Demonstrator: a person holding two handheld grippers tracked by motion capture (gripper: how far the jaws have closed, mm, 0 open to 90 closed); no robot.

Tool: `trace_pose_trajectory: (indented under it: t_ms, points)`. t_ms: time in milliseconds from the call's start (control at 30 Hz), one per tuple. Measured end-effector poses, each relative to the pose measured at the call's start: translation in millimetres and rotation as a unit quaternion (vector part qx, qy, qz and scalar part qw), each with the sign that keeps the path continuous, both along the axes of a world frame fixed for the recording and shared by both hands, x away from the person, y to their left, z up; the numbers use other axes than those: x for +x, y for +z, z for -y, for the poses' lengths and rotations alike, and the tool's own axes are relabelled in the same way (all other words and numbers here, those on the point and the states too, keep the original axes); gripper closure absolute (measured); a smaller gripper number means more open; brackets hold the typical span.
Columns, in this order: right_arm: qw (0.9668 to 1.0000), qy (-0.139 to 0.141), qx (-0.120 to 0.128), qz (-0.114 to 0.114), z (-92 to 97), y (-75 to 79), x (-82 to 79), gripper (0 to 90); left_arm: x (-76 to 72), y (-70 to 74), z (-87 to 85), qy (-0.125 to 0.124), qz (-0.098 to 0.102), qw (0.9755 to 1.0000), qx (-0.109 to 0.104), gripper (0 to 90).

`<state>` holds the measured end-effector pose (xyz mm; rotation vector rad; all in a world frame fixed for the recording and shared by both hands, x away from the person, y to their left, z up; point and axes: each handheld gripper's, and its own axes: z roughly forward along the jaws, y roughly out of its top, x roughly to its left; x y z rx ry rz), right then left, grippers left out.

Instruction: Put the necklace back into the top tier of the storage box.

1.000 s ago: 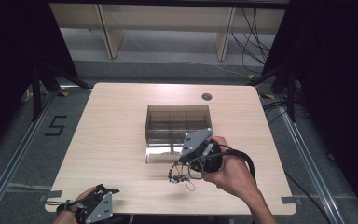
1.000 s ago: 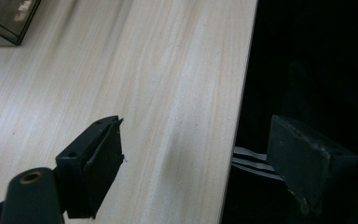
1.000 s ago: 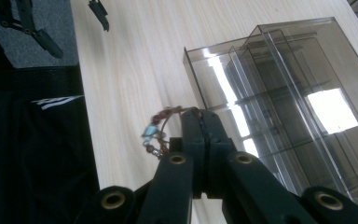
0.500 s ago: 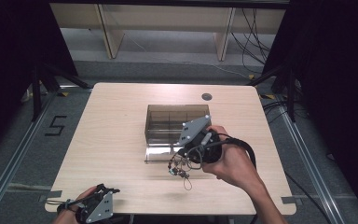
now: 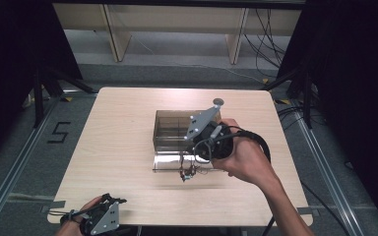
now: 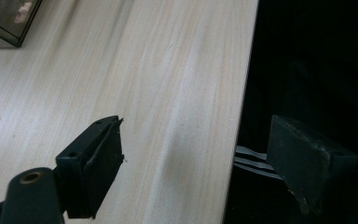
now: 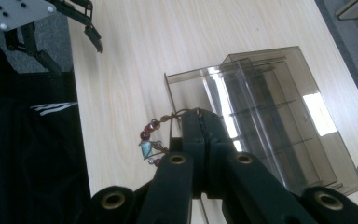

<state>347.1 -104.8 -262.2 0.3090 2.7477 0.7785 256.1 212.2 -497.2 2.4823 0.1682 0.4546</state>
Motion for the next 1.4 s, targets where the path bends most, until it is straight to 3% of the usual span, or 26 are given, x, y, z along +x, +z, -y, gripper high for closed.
trace_pose_trajectory:
  t_ms: [33, 67, 100, 167, 300, 533, 567, 667, 700, 833, 1233, 1400]
  points:
    - [1.0000, -0.004, 0.000, -0.002, -0.2, 1.3, 0.6, 90.0, -1.1, -0.7, 0.5, 0.004, -0.005, 1.0000, -0.008, 17.9]
    - [1.0000, 0.000, -0.001, -0.002, -0.4, 2.3, 2.2, 90.0, -0.5, 1.0, -0.6, 0.001, 0.000, 1.0000, 0.003, 17.9]
    - [1.0000, -0.002, -0.002, -0.001, -0.7, 3.6, 3.0, 90.0, 0.0, 1.6, -0.6, -0.003, -0.007, 1.0000, 0.007, 17.9]
    - [1.0000, -0.001, 0.001, -0.001, -1.2, 6.1, 6.2, 90.0, -2.0, 0.1, 0.1, 0.005, -0.004, 0.9999, -0.009, 17.9]
    - [1.0000, -0.007, 0.001, -0.004, -2.0, 8.7, 10.7, 90.0, -0.9, 1.0, -0.4, 0.001, -0.001, 1.0000, 0.000, 17.9]
    - [0.9999, -0.016, -0.003, -0.006, -3.8, 9.6, 23.7, 90.0, -1.9, 0.3, 0.3, 0.003, -0.005, 1.0000, -0.008, 17.9]
    - [0.9997, -0.024, -0.003, -0.010, -4.4, 8.7, 24.2, 90.0, -0.5, 1.4, -0.3, -0.001, 0.001, 1.0000, 0.003, 17.9]
    - [0.9996, -0.023, -0.005, -0.016, -6.6, 2.6, 31.1, 90.0, -1.8, 0.1, 0.2, 0.003, -0.004, 0.9999, -0.009, 17.9]
    - [0.9995, -0.026, -0.006, -0.019, -7.5, 0.0, 33.5, 90.0, -0.9, 1.1, -0.3, -0.001, -0.002, 1.0000, 0.001, 17.9]
    - [0.9993, -0.024, -0.007, -0.028, -10.9, -9.9, 43.9, 90.0, -1.0, 2.4, -1.1, 0.000, 0.008, 1.0000, 0.005, 17.9]
    - [0.9968, -0.039, -0.022, -0.066, -11.3, -36.9, 69.3, 90.0, -0.7, 2.5, -0.7, -0.008, -0.010, 0.9999, 0.001, 17.9]
    - [0.9956, -0.045, -0.028, -0.077, -9.9, -49.1, 75.1, 90.0, -1.4, 2.9, -0.8, -0.002, 0.001, 1.0000, 0.003, 17.9]
